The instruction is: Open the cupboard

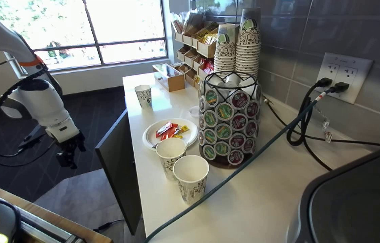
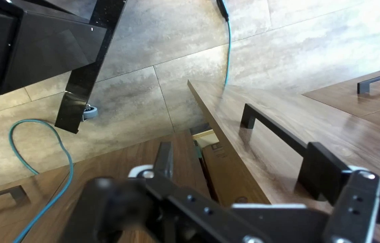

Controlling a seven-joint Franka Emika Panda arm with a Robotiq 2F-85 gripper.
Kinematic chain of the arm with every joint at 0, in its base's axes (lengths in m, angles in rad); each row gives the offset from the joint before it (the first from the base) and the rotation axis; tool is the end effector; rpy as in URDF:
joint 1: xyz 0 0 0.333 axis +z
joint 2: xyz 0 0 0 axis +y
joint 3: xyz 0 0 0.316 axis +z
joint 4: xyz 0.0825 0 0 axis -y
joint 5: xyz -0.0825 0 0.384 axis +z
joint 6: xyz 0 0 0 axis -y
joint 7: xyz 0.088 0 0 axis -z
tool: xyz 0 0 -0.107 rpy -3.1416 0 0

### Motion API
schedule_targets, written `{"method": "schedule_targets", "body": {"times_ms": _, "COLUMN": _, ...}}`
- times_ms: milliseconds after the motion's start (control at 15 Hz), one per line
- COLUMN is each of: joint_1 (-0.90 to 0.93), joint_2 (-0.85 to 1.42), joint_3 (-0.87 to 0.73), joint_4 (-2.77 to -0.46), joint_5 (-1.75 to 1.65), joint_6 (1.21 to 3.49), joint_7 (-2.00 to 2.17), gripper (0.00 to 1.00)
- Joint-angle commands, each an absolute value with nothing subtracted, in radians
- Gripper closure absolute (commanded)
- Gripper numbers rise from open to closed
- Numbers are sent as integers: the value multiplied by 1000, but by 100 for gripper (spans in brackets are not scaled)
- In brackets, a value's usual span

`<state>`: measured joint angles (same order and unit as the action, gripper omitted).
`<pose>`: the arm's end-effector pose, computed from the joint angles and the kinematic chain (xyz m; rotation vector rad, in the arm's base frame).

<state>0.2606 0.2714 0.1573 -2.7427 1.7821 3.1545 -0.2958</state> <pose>0.2977 0.0438 0.1350 -2.5918 1.5493 -0.0765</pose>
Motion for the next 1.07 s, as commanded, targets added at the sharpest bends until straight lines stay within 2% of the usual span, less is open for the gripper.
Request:
{"method": "schedule_targets", "body": {"times_ms": 0, "joint_1": 175, "joint_2": 254, "joint_3": 209, "joint_4": -2744, "joint_5": 1850, "joint_6": 3110, "joint_7": -423, "gripper": 0}}
{"method": "schedule_targets", "body": {"times_ms": 533, "joint_1": 34, "joint_2": 207, "joint_3": 281, "joint_4": -2756, "joint_5": 1752, "joint_6": 3045, "joint_7": -649, "gripper": 0}}
{"method": "schedule_targets", "body": {"times_ms": 1000, "joint_1": -56, "joint_2": 103, "joint_3": 258, "joint_4": -2764, "joint_5": 1692, "joint_6": 2979, "joint_7": -734, "gripper": 0}}
